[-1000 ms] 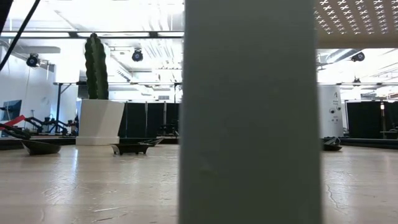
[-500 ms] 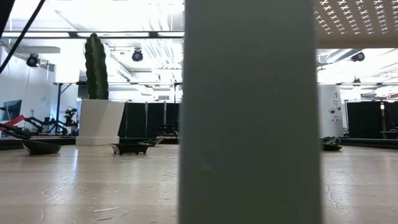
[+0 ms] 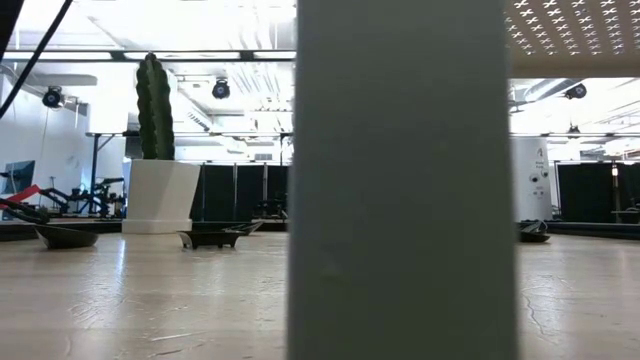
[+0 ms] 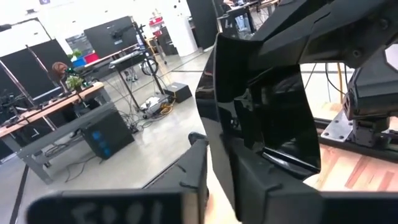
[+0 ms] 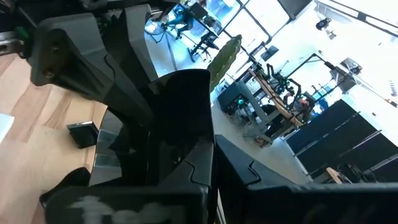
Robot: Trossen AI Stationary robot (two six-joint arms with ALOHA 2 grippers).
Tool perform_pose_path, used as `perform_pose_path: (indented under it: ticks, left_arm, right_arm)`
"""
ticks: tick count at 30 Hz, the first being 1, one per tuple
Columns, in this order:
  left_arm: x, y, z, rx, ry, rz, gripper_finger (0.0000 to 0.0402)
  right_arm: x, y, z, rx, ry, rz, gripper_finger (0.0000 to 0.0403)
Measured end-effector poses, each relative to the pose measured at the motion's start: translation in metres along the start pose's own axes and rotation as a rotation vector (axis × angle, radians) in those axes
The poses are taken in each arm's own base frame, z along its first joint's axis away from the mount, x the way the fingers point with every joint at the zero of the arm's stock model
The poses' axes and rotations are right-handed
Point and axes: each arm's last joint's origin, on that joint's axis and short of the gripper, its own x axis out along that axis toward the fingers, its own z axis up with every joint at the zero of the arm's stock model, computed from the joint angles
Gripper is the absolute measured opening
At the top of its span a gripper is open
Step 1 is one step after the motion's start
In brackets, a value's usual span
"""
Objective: Pick & Place Mini shaped plates
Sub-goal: Put the distorted square plate on the shelf
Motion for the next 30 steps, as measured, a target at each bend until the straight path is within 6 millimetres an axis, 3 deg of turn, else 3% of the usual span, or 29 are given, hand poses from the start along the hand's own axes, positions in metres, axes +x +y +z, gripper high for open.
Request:
perform_pose_path:
  ticks: [6,14,23,27,30]
  left_arm:
    - [-0.014,0.001,0.005,0.048,-0.012,-0.014,0.0114]
    - [-0.049,0.007,0.019,0.100,-0.041,-0.053,0.0123]
    - [-0.088,0.011,0.026,0.203,-0.067,-0.022,0.0124]
    - [-0.100,0.015,0.030,0.198,-0.076,-0.037,0.0124]
    - [-0.105,0.017,0.032,0.214,-0.081,-0.063,0.0124]
  right_arm:
    - [-0.006,-0.009,0.000,0.047,-0.018,-0.007,0.0008]
    - [-0.020,-0.035,0.007,0.147,0.038,0.021,0.0008]
    - [-0.029,-0.038,0.016,0.396,0.244,0.415,0.0008]
    - [-0.028,-0.026,0.020,0.504,0.301,0.629,0.0008]
    - [-0.026,-0.013,0.018,0.549,0.356,0.688,0.0008]
